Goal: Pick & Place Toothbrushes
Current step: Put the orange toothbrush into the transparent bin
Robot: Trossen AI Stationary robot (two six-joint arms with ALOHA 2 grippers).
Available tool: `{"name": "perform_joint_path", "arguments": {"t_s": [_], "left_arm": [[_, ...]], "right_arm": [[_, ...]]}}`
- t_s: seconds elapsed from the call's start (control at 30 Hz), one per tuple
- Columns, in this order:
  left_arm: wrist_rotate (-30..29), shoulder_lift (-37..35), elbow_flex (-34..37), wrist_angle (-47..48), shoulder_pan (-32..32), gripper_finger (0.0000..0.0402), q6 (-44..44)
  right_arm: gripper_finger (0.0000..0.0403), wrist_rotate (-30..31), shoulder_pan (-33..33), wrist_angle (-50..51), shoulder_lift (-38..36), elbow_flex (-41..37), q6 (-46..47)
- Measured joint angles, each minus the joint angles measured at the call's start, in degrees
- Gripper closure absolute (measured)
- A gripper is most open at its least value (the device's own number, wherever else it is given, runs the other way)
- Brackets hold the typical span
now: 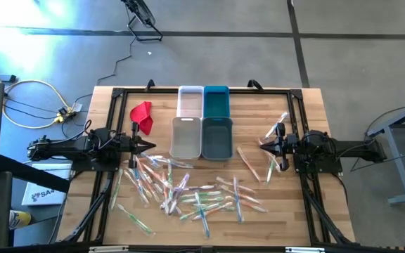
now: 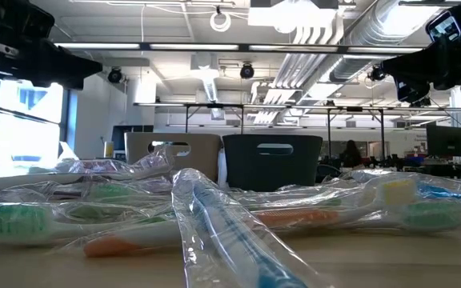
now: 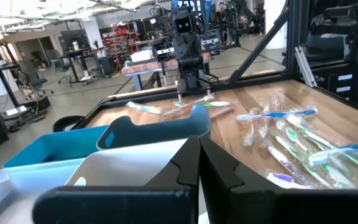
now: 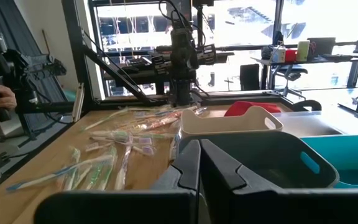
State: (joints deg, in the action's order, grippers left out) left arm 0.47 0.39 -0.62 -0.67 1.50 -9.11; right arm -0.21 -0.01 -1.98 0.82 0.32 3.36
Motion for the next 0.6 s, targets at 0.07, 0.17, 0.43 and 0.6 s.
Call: {"name": "perform_joint_path", "arguments": {"t_s": [0.07,0.17,0.43,0.6], "left_arm": [[0.0,-0.01,0.0,0.0,0.0,0.0401,0.71],[0.0,-0.01,0.0,0.0,-0.02,0.0401,0.82],[0.0,0.01,0.0,0.0,0.0,0.0401,0.55],[0.0,0.01,0.0,0.0,0.0,0.0401,0.62]], "right_arm": [[0.0398,0.0,0.02,-0.13,0.0,-0.02,0.0],[0.0398,0.0,0.02,-1.43,0.0,-0.02,-0.04],[0.0398,0.02,0.01,-6.87,0.0,-0.02,-0.13],[0.0398,0.02,0.02,-10.23,0.0,-0.02,-0.17]]}}
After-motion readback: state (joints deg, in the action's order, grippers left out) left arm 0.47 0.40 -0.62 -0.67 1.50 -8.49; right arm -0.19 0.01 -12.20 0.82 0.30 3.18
